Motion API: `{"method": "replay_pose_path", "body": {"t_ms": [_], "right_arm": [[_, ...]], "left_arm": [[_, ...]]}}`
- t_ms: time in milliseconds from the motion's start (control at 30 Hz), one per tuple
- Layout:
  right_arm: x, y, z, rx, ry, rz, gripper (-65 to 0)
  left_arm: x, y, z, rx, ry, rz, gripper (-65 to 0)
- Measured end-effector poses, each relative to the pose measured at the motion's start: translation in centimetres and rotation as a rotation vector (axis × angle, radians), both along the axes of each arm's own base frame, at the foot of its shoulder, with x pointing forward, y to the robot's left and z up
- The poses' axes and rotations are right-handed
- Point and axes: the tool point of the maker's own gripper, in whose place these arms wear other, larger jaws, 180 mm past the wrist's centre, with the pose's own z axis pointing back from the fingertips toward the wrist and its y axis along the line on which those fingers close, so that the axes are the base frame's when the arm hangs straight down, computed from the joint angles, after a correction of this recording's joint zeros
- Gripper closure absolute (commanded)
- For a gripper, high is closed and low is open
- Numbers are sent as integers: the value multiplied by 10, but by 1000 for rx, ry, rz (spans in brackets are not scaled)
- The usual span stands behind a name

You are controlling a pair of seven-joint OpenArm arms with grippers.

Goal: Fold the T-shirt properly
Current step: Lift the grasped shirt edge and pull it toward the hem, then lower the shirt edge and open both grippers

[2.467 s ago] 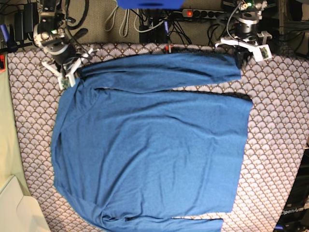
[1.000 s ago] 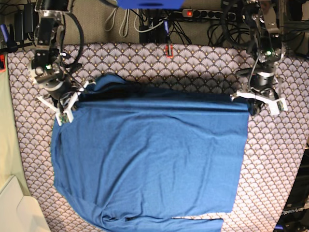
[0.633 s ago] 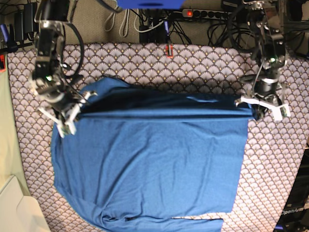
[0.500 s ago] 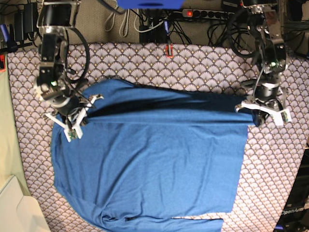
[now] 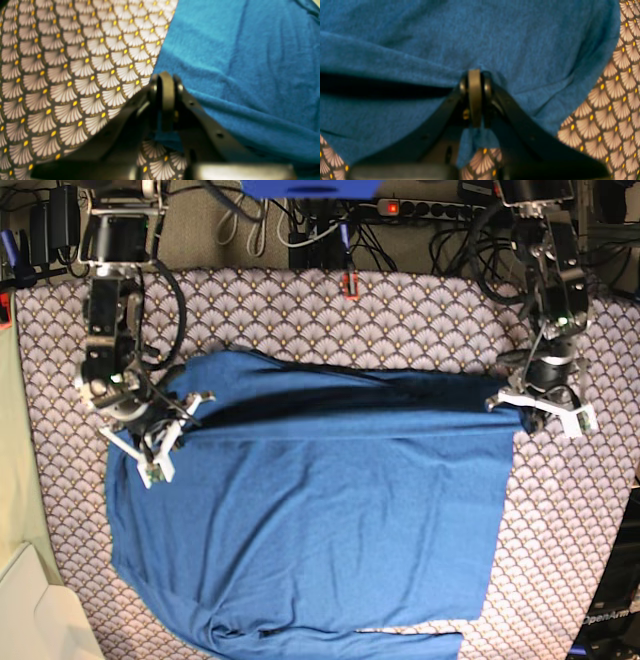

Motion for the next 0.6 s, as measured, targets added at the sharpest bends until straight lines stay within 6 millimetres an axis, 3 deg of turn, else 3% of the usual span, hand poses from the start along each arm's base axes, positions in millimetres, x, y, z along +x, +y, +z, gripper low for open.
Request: {"method": "replay_pose_path", "body": {"t_ms": [300, 500, 600], "right_arm": [[0, 3, -7, 14, 2, 5, 0], [0, 3, -7, 14, 2, 5, 0], [0, 3, -7, 14, 3, 5, 0]], "left_arm": [[5, 2, -3, -7, 5, 9, -2], [10, 3, -2, -10, -2, 14, -92], [12, 6, -14, -23, 22, 24, -105]]}}
